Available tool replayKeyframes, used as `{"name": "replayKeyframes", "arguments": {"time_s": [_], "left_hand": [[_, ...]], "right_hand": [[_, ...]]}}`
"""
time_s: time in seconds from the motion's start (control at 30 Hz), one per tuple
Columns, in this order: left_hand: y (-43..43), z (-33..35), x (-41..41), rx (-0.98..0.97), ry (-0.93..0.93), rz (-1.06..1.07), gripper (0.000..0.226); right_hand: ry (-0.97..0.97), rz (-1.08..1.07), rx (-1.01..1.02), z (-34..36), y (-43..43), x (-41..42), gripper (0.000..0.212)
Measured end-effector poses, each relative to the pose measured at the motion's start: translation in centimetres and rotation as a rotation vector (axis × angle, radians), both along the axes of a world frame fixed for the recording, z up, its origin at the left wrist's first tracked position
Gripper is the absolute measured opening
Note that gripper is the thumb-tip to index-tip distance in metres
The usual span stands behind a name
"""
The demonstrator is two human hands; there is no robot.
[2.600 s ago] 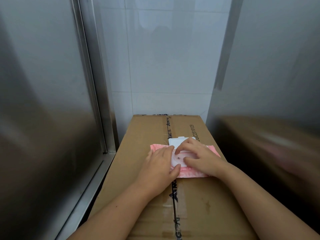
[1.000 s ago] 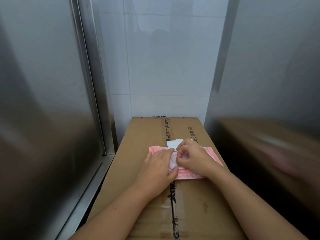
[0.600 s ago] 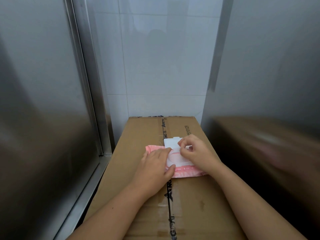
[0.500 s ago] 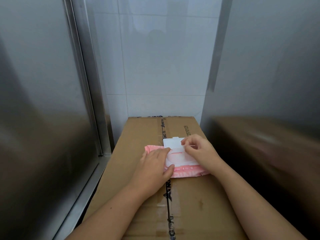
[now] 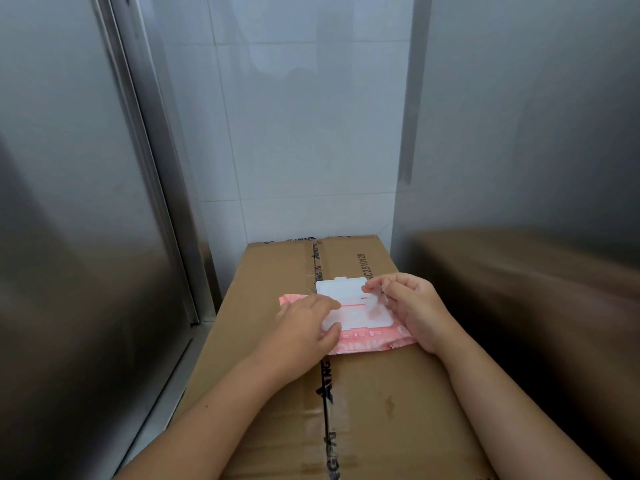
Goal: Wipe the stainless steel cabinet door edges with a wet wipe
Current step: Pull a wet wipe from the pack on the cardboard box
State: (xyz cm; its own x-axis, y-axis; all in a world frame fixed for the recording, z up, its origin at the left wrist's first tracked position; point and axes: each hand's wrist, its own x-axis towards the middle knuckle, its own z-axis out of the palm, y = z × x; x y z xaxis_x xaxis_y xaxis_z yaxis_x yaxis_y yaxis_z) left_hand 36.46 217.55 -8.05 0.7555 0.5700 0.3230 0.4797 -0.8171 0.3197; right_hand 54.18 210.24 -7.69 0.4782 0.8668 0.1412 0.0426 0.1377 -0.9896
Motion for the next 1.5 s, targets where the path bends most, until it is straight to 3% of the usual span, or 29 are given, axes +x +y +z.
{"name": "replayKeyframes", "arguments": {"time_s": [0.23, 0.93, 1.33, 1.5], "left_hand": [[1.0, 1.5, 1.5, -0.147, 0.018, -0.066, 0.024], [1.6, 1.3, 4.0, -0.279, -0.063, -0.059, 0.007], [1.7, 2.2, 4.4, -0.082, 0.198, -0.084, 0.019], [2.1, 1.9, 4.3, -0.037, 0.220, -0.090, 0.024]], "right_hand": [[0.013, 0.055, 0.029, -0.5, 0.2, 0.4, 0.029], [0.035, 0.074, 0.050, -0.7, 0.2, 0.6, 0.022], [0.012, 0.059, 0.035, -0.5, 0.2, 0.6, 0.021], [0.024, 0.056, 0.030, -0.5, 0.1, 0.5, 0.021]]}}
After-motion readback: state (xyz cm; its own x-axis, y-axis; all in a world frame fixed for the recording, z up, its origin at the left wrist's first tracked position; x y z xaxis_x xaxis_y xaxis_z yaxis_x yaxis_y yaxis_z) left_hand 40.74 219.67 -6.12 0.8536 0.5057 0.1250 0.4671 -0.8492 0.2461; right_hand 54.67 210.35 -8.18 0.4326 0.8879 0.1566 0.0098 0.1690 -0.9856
